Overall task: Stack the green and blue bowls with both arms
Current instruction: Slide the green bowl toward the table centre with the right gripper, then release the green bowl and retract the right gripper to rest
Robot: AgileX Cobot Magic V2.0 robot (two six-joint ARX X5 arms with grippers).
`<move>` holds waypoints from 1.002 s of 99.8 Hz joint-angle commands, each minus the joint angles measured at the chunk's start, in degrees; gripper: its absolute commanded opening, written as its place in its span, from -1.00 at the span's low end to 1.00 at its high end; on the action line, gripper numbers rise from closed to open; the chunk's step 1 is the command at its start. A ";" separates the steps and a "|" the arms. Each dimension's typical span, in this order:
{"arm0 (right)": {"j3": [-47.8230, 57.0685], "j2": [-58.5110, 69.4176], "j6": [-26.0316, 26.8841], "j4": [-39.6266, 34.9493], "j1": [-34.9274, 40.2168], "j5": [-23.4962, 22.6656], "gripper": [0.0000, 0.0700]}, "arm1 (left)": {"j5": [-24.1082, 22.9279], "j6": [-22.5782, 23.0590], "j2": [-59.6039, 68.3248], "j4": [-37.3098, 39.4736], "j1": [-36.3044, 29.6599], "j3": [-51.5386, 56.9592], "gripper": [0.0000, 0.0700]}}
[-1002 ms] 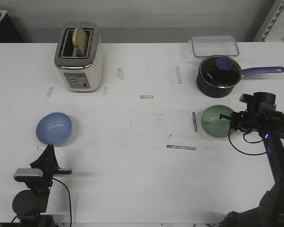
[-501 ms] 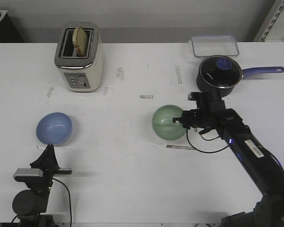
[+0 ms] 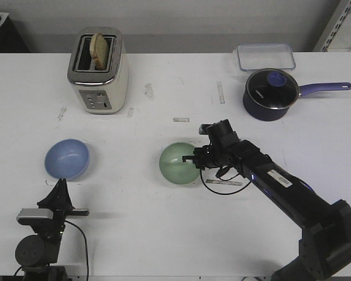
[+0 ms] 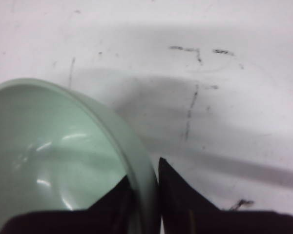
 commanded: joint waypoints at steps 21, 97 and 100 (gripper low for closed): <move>0.96 2.64 1.18 0.37 0.55 -0.22 -0.57 | -0.02 -0.13 -0.11 0.85 0.02 -1.22 -0.99; -2.69 -11.76 -15.56 5.66 -3.98 12.79 0.01 | -0.02 -0.13 -0.11 0.85 0.02 -1.22 -0.99; -3.63 -12.74 -17.57 6.95 -4.17 13.79 -0.06 | -0.04 -0.11 -0.11 0.85 0.02 -1.22 -0.99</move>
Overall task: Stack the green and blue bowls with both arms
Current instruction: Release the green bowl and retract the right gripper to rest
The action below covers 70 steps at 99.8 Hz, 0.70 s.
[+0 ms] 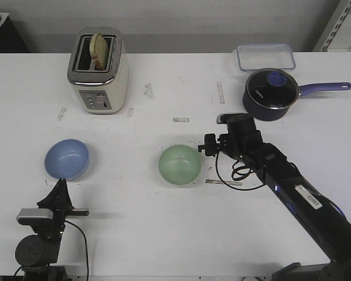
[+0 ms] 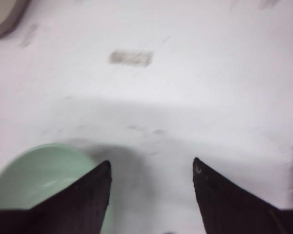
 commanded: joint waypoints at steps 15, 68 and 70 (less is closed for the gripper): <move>-6.49 -6.25 -15.72 9.75 -2.12 4.96 -0.73 | -0.02 -0.13 -0.11 0.87 0.02 -1.22 -0.99; -30.77 -27.17 -19.26 27.56 -17.68 4.61 -0.97 | -0.02 -0.11 -0.11 0.87 0.02 -1.22 -0.99; -31.71 -28.28 -19.23 27.80 -18.12 4.61 -0.97 | -0.02 -0.13 -0.11 0.87 0.02 -1.22 -0.99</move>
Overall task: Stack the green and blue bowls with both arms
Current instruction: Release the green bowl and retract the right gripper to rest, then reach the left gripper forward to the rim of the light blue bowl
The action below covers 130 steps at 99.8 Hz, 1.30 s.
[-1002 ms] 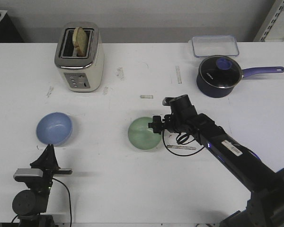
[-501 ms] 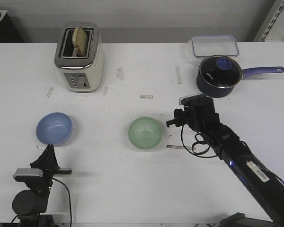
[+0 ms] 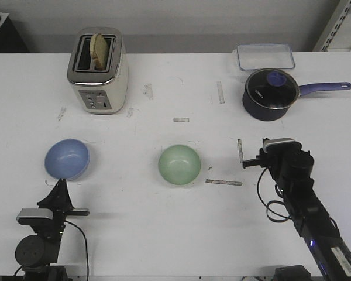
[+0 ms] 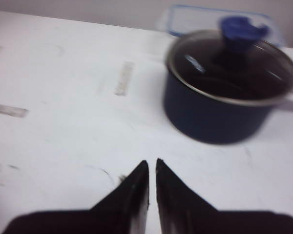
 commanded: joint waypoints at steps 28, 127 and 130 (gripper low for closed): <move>-12.46 -19.34 -0.63 1.46 -3.26 -0.02 -0.97 | -0.04 -0.11 -0.11 0.87 0.02 -1.22 -0.99; -14.93 -46.18 -0.66 -2.82 -3.17 -0.02 -0.97 | -0.02 -0.13 -0.11 0.87 0.02 -1.22 -0.99; -14.93 -46.18 -0.66 -2.82 -3.17 -0.02 -0.97 | -0.02 -0.13 -0.11 0.87 0.02 -1.22 -0.99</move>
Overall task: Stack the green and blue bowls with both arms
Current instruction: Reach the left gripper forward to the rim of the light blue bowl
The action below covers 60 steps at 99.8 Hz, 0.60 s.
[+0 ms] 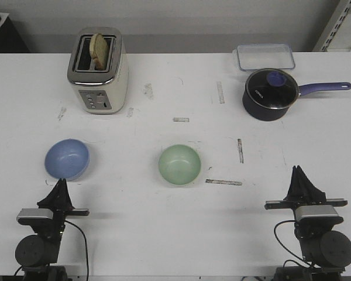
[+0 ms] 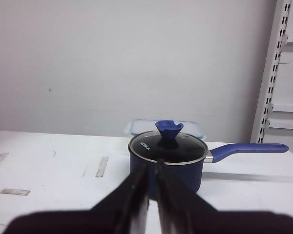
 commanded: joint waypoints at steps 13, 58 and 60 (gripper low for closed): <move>0.15 -0.09 -0.61 0.57 0.09 0.02 -0.97 | -0.11 0.26 -0.11 0.94 0.02 -1.22 -0.99; 0.15 -0.09 -0.61 0.57 0.09 0.02 -0.97 | -1.05 1.46 0.59 -1.22 0.04 4.07 -0.99; 0.15 -0.09 -0.61 0.57 0.09 0.02 -0.97 | -1.33 1.49 0.81 -1.77 0.04 4.66 -0.99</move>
